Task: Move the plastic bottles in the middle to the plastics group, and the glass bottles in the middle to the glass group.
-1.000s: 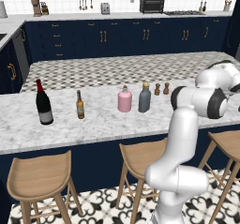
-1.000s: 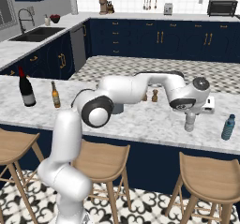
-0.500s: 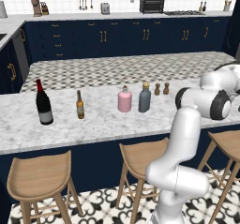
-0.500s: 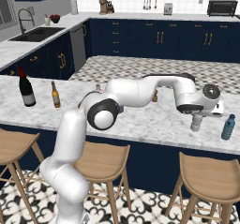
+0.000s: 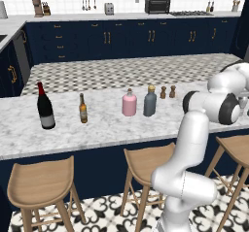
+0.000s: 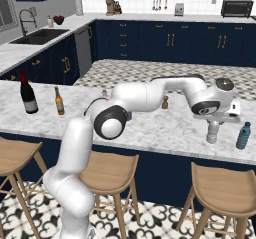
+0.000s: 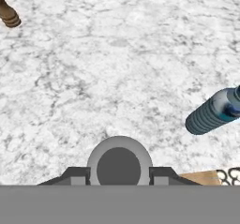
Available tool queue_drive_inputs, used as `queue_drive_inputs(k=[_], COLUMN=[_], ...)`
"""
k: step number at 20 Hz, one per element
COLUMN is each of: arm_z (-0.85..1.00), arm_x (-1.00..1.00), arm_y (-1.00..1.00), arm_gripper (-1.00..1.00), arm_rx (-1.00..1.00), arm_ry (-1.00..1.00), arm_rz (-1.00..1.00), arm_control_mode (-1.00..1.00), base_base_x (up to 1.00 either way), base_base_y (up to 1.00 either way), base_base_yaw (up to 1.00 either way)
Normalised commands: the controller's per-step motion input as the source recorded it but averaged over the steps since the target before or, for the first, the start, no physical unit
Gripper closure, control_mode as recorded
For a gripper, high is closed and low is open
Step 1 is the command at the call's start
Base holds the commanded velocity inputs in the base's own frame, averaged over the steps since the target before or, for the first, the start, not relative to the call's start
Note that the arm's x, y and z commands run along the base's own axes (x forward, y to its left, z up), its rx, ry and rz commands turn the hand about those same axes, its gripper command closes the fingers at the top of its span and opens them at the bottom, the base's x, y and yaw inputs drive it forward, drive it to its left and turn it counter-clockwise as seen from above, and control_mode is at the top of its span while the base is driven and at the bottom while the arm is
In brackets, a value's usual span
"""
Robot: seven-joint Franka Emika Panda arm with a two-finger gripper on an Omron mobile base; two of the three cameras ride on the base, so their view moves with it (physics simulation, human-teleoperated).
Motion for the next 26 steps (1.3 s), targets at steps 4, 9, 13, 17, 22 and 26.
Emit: queue_drive_inputs(k=[4,9,13,17,22,26], arm_z=[-0.09,-0.17,-0.04,-0.04,-0.23,-0.38], arm_x=[0.01,0.0,0.0,0.01,0.01,0.0], arm_y=[0.0,-0.29,-0.36,-0.09,-0.04,-0.02], arm_gripper=[1.0,1.0,1.0,1.0,1.0,1.0], arm_rx=[-0.01,0.0,0.02,0.03,0.04,0.01], arm_ry=[-0.03,-0.06,0.0,0.0,-0.01,0.0], arm_rz=[-0.13,-0.11,-0.08,-0.04,-0.02,-0.02], arm_control_mode=[-1.0,-1.0,-1.0,-1.0,-1.0,-1.0], base_base_x=[0.0,0.0,0.0,0.0,0.0,0.0], base_base_y=[0.0,0.0,0.0,0.0,0.0,0.0], base_base_yaw=[0.0,0.0,0.0,0.0,0.0,0.0])
